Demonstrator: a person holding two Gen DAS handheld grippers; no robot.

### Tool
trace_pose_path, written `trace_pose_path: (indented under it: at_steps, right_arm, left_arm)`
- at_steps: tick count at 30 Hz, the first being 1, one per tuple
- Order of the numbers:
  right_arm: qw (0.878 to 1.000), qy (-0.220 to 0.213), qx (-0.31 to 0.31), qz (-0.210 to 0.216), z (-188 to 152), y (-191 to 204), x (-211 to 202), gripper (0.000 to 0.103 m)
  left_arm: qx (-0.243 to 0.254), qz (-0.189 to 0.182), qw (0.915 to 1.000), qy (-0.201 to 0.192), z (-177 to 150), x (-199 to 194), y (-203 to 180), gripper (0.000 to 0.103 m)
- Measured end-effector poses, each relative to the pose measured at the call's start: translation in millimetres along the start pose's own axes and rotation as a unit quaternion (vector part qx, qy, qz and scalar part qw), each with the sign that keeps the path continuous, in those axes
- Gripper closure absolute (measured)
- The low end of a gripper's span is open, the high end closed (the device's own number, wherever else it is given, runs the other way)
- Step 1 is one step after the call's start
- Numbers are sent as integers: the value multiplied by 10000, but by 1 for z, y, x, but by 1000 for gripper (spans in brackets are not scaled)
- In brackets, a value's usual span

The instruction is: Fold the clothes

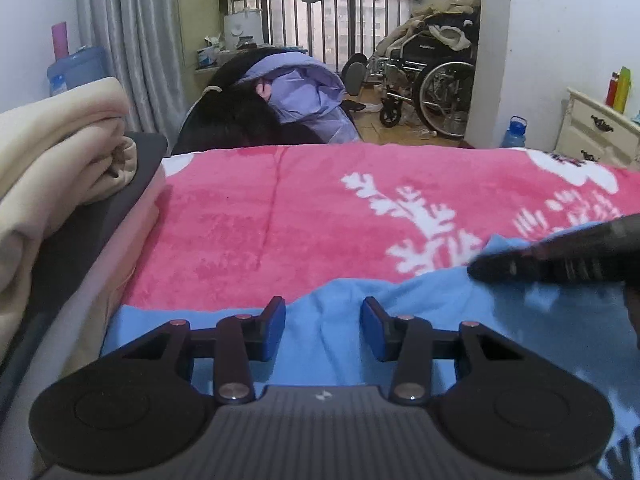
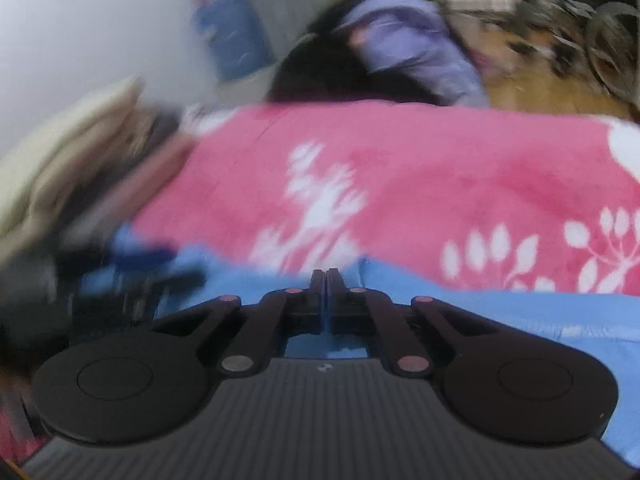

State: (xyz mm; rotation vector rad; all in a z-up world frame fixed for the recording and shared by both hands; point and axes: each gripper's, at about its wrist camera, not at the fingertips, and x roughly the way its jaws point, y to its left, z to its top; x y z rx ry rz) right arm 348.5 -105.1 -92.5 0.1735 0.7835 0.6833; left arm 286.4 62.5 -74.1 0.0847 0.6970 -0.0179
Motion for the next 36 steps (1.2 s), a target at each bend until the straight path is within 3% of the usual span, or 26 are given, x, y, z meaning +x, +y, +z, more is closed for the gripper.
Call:
trace_pose_path:
  at_steps: [2, 4, 8, 12, 16, 19, 24, 29, 32, 34, 36]
  right_arm:
    - [9981, -363, 423, -257, 10, -16, -11, 99]
    - [9965, -423, 705, -117, 16, -30, -27, 99]
    - [9949, 208, 599, 782, 14, -32, -40, 98]
    - [9906, 634, 1001, 678, 3, -44, -14, 103]
    - [9768, -595, 2055, 93, 16, -91, -59, 98]
    - [9828, -664, 1721, -86, 31, -113, -110, 98]
    - [9933, 82, 1156, -2, 18, -124, -180, 98]
    - [9873, 666, 1267, -684, -18, -151, -168, 98]
    - [9756, -121, 1777, -1280, -19, -174, -172, 100]
    - [9579, -842, 2134, -1727, -17, -184, -190, 98]
    - [9428, -1397, 2398, -1845, -16, -188, -221, 98]
  left_arm:
    - [-28, 61, 10000, -26, 1, 2, -1, 57]
    - [-68, 97, 9999, -40, 1, 3, -1, 56]
    - [-126, 192, 9997, -68, 2, 6, -1, 54]
    - [-306, 417, 9986, -95, 3, 10, -4, 53]
    - [-438, 572, 9973, -154, 5, 8, -7, 53]
    - [-477, 593, 9969, -205, 9, 3, -6, 53]
    - [-455, 557, 9971, -255, 15, -7, -6, 53]
    - [-123, 648, 9977, -165, 17, -2, -18, 53]
    - [-122, 871, 9960, -128, 14, 6, -24, 53]
    - [-237, 944, 9952, -138, 13, 2, -22, 53]
    - [-373, 994, 9942, -148, 13, -3, -20, 53]
